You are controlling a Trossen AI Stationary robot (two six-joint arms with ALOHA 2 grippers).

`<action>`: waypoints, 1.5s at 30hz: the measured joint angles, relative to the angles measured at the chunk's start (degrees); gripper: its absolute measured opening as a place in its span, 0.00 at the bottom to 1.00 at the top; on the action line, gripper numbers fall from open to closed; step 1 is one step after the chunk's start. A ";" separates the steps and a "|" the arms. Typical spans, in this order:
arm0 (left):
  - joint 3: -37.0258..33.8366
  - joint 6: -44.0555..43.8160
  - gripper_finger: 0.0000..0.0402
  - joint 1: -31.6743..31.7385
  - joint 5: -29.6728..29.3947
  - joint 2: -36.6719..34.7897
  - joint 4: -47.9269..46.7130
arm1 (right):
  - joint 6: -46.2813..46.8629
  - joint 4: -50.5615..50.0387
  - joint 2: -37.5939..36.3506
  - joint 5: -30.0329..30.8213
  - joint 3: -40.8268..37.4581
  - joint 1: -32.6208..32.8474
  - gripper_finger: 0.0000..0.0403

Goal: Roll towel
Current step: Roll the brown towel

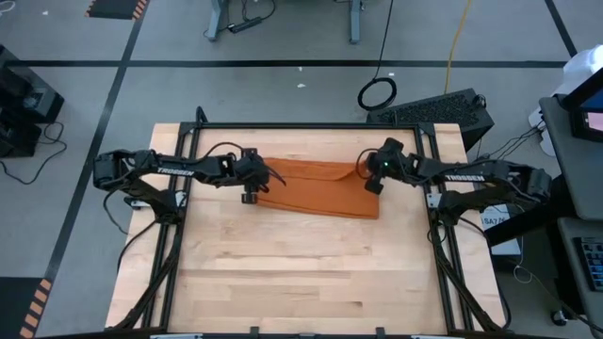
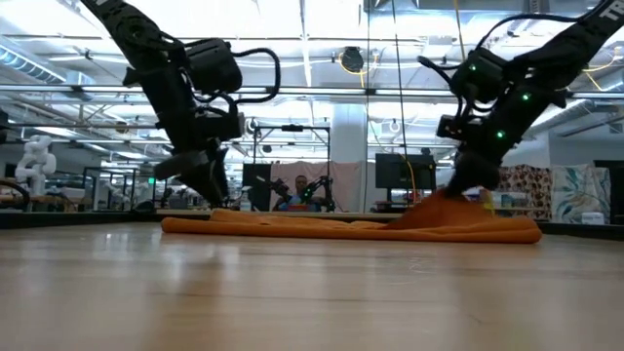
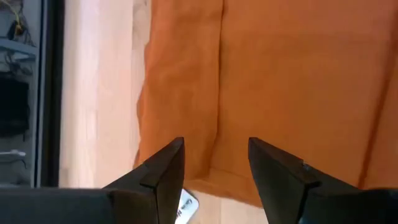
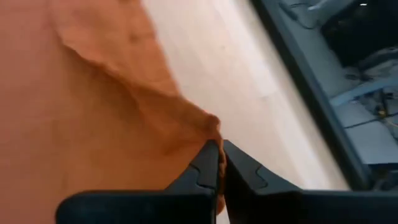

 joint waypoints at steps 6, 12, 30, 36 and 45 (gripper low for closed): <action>0.00 -0.26 0.45 0.81 -2.65 2.38 0.44 | -0.89 -0.05 0.00 4.03 1.83 0.00 0.01; -0.02 1.02 0.45 1.83 -4.15 4.72 0.64 | -1.21 -0.18 -0.02 3.81 2.13 0.00 0.00; 0.07 -0.48 0.45 6.76 0.52 8.83 4.13 | -1.06 -1.96 0.00 -1.26 2.13 0.02 0.00; 0.07 -0.46 0.36 8.31 3.31 8.85 4.83 | -1.24 -2.92 0.00 -2.35 2.13 0.02 0.00; 0.00 -1.28 0.15 9.38 4.94 8.92 5.22 | -0.99 -3.34 0.00 -2.41 2.13 0.06 0.00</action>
